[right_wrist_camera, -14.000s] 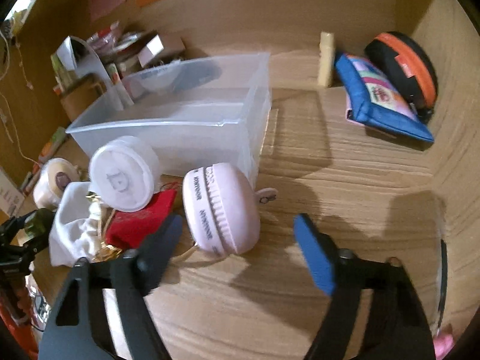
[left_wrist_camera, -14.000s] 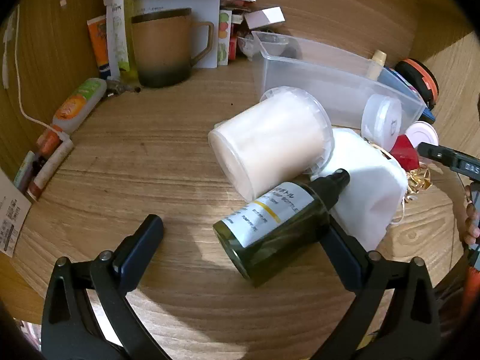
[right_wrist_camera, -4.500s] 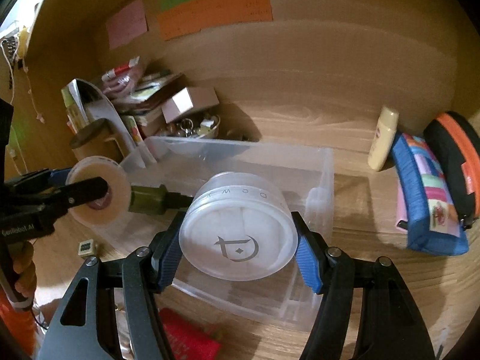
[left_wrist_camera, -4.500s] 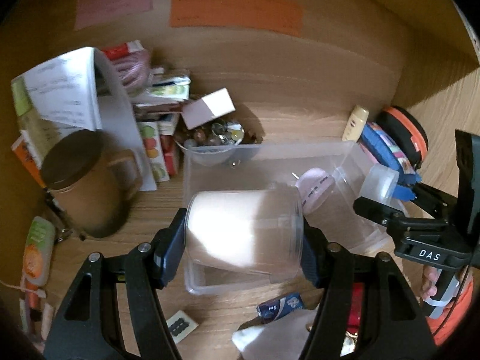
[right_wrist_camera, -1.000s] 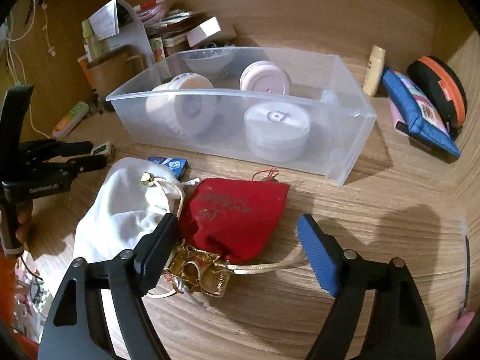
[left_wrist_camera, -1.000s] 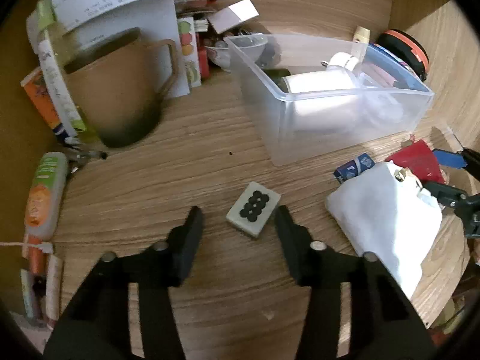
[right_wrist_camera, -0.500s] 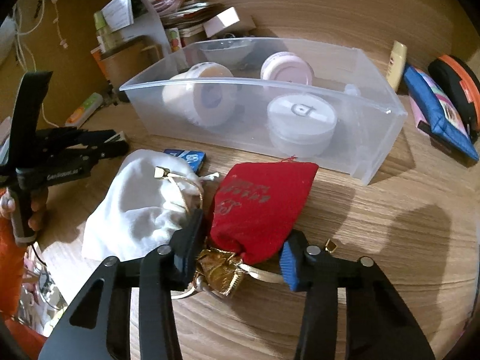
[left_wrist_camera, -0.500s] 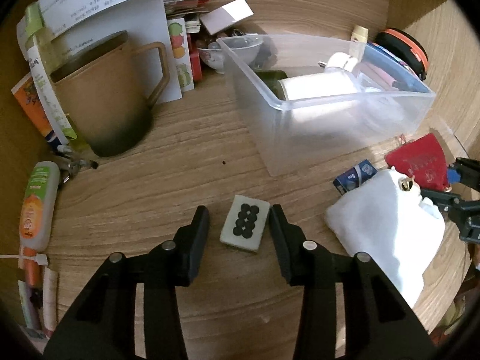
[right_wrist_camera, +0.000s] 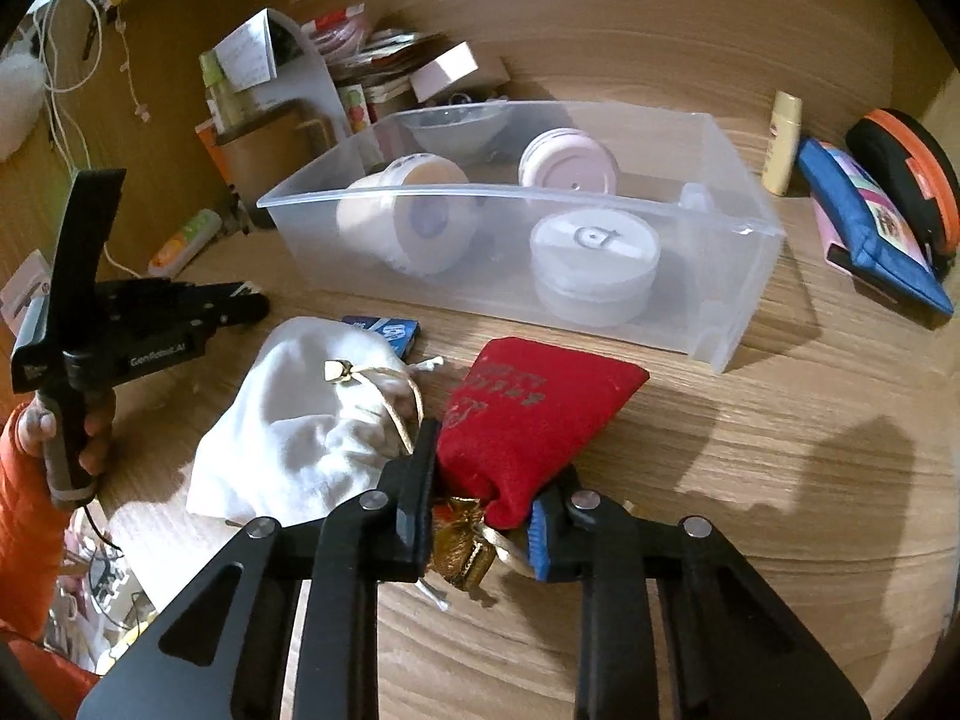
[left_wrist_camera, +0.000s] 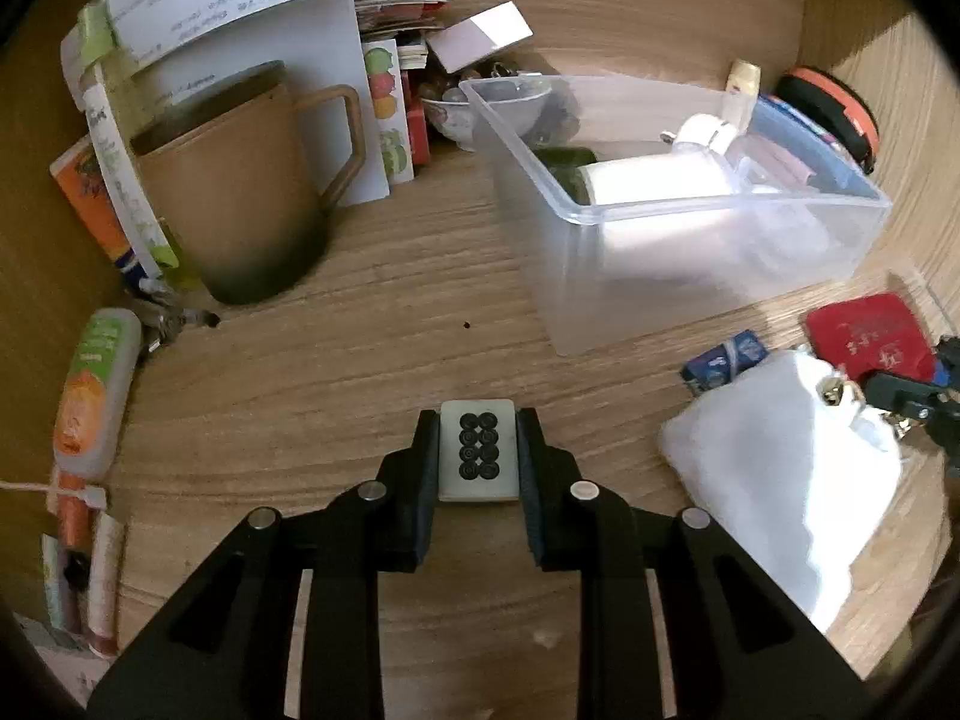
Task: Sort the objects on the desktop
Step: 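Grasp the white tile with the left gripper while the right grasps the red pouch, then lift the white tile and red pouch off the desk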
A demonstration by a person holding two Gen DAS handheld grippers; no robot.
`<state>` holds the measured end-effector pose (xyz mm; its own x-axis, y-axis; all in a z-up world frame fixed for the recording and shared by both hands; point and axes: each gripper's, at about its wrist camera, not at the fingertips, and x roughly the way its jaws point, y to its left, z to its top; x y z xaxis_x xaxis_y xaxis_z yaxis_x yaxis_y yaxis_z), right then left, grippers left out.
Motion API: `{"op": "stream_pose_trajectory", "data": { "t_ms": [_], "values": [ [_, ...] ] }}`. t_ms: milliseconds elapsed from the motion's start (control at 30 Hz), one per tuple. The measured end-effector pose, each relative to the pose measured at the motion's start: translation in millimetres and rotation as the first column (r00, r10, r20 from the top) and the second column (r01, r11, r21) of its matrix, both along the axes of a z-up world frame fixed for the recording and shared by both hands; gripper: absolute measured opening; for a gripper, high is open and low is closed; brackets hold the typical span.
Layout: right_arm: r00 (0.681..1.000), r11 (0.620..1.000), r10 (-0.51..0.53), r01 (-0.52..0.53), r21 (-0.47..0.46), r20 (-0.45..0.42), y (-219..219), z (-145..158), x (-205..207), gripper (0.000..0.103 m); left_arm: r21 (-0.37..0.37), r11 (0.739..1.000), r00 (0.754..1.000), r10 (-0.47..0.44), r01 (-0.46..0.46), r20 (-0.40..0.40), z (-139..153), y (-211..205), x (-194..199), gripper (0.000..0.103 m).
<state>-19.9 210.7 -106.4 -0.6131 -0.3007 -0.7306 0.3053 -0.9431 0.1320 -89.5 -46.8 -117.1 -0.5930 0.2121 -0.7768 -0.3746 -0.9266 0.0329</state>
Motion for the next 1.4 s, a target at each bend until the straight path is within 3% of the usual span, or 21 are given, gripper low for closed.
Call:
{"op": "stream_pose_trajectory", "data": {
  "t_ms": [400,833,1267,1400],
  "values": [
    [0.999,0.995,-0.043,0.041,-0.096,-0.022,30,25,11,0.021,0.085,0.995,0.999,0.050,-0.048,-0.016,18,-19,18,0.024],
    [0.999,0.977,-0.012,0.004,-0.212,-0.036,57,56,4,0.020,0.144,0.987,0.993,0.090,-0.078,-0.080,50,-25,30,0.024],
    [0.998,0.941,0.064,-0.058,-0.332,0.008,65,55,-28,0.020,0.188,0.981,0.990,0.078,-0.055,-0.116,72,-10,21,0.024],
    [0.993,0.944,0.112,-0.096,-0.315,0.033,56,42,-29,0.020,0.198,0.979,0.992,0.066,-0.043,-0.107,71,-6,18,0.024]
  ]
}}
